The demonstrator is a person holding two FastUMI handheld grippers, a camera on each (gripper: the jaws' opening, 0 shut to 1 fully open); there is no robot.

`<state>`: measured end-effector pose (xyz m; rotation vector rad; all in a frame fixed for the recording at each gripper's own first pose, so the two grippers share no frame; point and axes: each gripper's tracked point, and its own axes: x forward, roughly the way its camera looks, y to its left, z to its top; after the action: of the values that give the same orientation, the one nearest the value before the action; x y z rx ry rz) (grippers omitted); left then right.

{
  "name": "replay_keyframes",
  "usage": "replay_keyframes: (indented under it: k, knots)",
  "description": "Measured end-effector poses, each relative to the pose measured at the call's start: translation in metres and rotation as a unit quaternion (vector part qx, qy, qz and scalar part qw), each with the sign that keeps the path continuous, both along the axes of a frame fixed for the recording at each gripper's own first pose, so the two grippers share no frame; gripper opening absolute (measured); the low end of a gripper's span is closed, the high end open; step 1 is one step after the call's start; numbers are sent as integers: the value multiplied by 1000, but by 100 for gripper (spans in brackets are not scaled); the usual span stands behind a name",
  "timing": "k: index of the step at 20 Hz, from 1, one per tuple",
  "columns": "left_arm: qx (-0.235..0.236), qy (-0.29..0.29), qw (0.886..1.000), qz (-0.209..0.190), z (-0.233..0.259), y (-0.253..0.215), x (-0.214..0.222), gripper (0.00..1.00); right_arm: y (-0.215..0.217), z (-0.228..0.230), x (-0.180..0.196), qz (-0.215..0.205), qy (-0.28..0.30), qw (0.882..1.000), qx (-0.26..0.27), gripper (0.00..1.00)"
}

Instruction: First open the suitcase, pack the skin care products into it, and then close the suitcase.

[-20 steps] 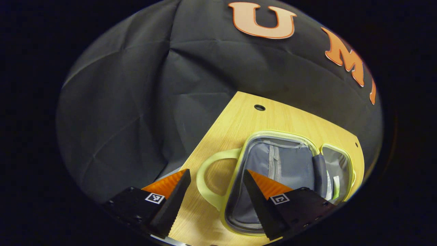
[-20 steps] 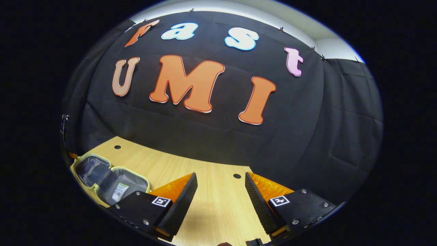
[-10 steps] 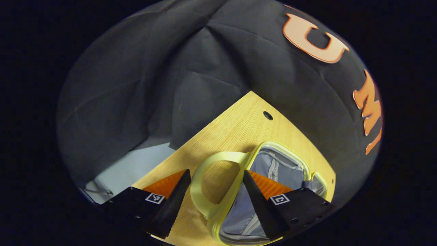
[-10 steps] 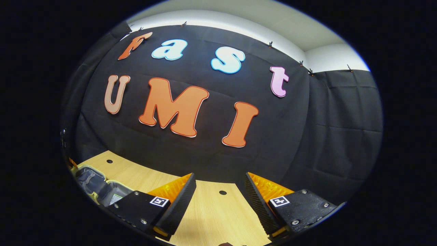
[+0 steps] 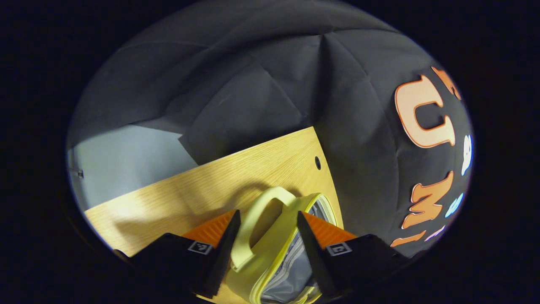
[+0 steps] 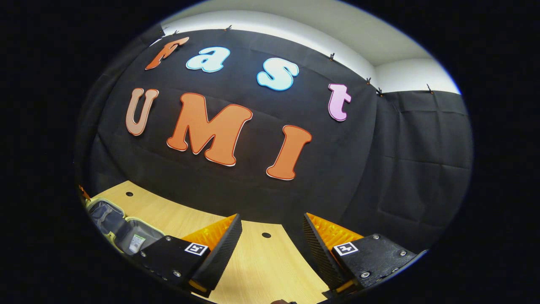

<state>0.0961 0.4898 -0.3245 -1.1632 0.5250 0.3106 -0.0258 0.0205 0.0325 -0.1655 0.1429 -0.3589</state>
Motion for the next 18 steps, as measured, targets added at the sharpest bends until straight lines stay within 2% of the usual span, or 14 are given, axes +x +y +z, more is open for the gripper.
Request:
replay_keyframes:
  k: [1,3,4,5,6,11,18]
  knots:
    - [14,33,999,8,-12,10,-11,54,0,1,1,1,-2,1000,3,92]
    - [23,49,998,-23,-15,1,-19,20,0,4,2,1,-5,1000,6,93]
    - [56,48,997,-29,-12,9,-16,21,0,7,1,1,-7,1000,4,93]
    - [84,49,994,-42,-9,8,-14,11,-1,9,2,-1,-8,1000,2,93]
    - [115,49,991,-58,-3,5,-15,7,-1,12,0,0,-9,1000,0,93]
    - [230,-3,969,-86,60,-7,0,7,-10,41,-2,-7,-33,999,-26,93]
    - [288,-72,951,-87,164,-52,3,7,-32,50,7,8,-67,997,-46,93]
